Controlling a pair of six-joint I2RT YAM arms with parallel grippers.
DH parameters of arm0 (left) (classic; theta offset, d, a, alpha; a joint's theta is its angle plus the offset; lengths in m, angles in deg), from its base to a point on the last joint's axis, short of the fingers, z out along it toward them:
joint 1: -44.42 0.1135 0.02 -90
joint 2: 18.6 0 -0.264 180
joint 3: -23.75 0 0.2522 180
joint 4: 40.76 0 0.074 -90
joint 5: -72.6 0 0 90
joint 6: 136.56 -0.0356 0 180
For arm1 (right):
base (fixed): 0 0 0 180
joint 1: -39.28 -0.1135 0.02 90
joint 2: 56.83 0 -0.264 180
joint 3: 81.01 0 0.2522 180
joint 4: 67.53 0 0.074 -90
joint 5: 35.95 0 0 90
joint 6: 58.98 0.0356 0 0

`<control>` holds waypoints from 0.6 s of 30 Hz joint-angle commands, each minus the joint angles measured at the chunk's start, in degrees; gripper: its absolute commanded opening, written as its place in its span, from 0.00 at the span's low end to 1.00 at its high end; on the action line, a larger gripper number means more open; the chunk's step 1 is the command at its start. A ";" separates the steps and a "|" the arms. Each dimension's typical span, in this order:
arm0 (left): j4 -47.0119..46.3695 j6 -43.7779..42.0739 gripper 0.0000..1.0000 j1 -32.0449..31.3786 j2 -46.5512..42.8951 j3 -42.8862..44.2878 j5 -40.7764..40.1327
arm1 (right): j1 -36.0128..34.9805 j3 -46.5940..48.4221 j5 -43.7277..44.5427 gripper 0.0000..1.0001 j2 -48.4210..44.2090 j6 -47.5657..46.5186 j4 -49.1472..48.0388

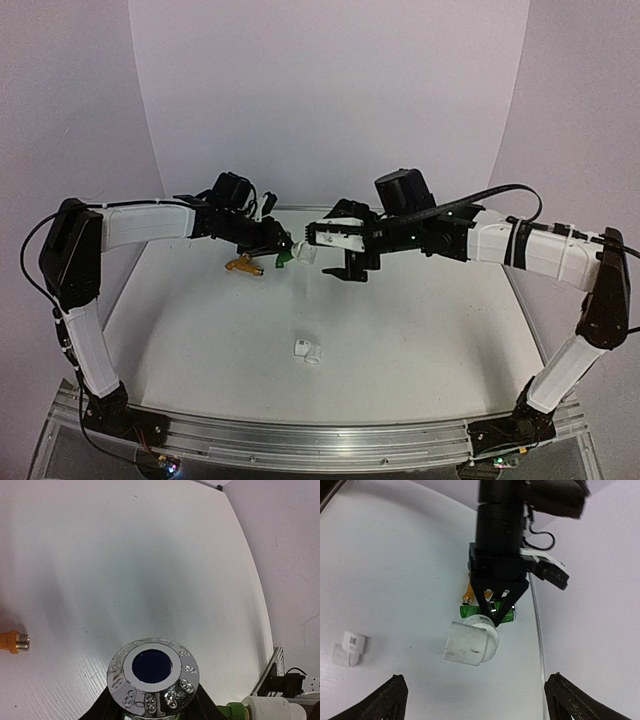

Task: Install the water faucets
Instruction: Screw the water faucet onto the adaptor.

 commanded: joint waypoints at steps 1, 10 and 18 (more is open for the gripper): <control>2.33 -1.50 0.00 -0.08 0.92 4.00 6.33 | 0.00 3.19 -3.44 0.98 1.83 -24.66 5.61; 3.40 -2.22 0.00 -0.14 1.41 5.55 6.55 | -0.25 9.07 -5.75 0.95 7.88 -32.16 7.45; 3.52 -2.17 0.00 -0.33 1.65 6.67 5.92 | -0.99 12.97 -3.96 0.84 13.12 -32.19 7.36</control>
